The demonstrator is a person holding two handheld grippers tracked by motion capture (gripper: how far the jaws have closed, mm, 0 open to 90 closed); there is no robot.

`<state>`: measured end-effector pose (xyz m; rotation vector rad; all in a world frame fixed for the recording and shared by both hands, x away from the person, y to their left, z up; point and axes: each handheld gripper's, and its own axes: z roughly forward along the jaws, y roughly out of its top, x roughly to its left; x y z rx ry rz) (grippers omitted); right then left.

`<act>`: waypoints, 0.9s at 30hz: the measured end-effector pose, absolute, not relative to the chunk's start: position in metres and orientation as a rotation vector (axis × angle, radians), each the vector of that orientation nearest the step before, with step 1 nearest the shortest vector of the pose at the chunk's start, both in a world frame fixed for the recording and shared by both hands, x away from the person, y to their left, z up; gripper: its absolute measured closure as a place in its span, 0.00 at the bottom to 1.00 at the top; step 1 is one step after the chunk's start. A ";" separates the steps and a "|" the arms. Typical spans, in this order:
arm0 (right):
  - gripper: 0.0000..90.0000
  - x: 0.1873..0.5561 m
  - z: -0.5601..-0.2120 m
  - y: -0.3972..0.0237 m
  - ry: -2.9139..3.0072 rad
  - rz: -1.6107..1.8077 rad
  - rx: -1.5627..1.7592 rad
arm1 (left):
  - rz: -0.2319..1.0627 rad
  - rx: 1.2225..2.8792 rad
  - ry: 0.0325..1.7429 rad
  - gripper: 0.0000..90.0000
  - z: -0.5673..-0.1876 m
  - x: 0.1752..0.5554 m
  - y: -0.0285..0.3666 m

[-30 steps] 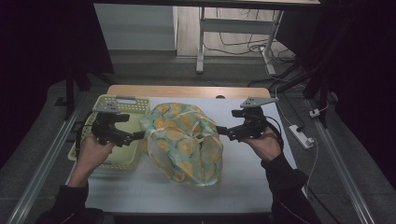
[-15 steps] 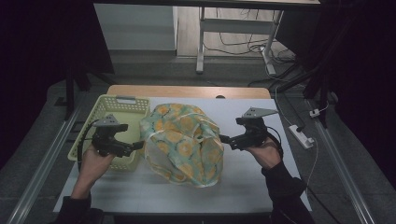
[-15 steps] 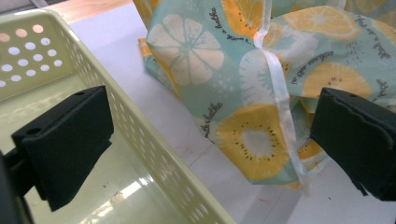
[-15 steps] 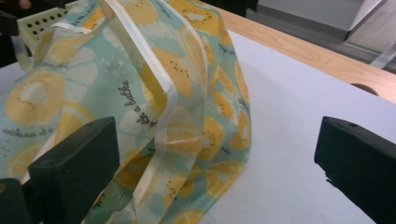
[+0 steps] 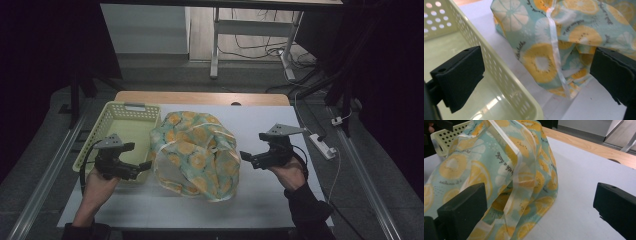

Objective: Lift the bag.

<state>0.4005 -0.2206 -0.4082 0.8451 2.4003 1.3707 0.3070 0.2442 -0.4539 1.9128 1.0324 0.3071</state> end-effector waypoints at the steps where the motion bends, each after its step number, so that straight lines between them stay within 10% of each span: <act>1: 0.00 0.399 -0.408 -0.222 2.398 1.369 0.845 | 0.306 1.913 1.035 0.00 -0.455 0.305 0.244; 27: 0.00 0.343 -0.434 -0.264 2.311 1.339 0.947 | 0.309 1.844 1.128 0.00 -0.482 0.240 0.276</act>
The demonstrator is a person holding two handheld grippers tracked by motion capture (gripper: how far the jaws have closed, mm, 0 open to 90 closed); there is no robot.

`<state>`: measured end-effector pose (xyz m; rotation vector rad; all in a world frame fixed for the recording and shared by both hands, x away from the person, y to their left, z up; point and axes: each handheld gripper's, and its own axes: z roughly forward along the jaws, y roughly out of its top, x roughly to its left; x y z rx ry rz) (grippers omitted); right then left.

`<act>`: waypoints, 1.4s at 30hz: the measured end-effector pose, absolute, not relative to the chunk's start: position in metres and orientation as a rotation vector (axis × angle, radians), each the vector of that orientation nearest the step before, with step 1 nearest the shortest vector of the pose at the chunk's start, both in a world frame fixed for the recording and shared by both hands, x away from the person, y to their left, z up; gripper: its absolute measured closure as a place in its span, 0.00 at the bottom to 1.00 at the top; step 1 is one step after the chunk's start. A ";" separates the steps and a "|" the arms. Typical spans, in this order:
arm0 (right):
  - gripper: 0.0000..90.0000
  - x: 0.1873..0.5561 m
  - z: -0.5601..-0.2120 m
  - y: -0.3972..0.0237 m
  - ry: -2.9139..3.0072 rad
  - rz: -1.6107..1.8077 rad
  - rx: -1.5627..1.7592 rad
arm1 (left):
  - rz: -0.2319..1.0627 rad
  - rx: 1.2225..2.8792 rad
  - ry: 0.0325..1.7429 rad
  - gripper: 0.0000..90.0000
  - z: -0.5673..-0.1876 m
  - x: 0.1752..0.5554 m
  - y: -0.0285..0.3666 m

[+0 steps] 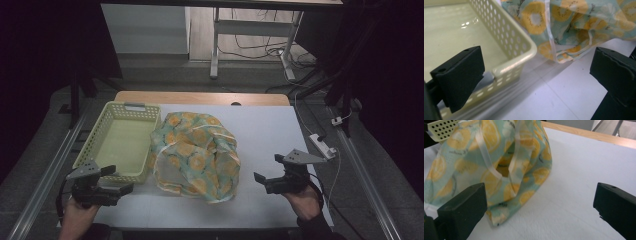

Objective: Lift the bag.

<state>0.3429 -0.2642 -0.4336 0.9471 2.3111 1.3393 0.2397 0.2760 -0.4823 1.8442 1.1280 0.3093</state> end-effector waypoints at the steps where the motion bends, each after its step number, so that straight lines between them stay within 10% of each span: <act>1: 0.00 0.341 -0.435 -0.267 2.308 1.334 0.953 | 0.312 1.847 1.133 0.00 -0.484 0.238 0.277; 42: 0.00 0.297 -0.497 -0.325 2.350 1.113 1.206 | 0.328 1.941 1.309 0.00 -0.523 0.207 0.296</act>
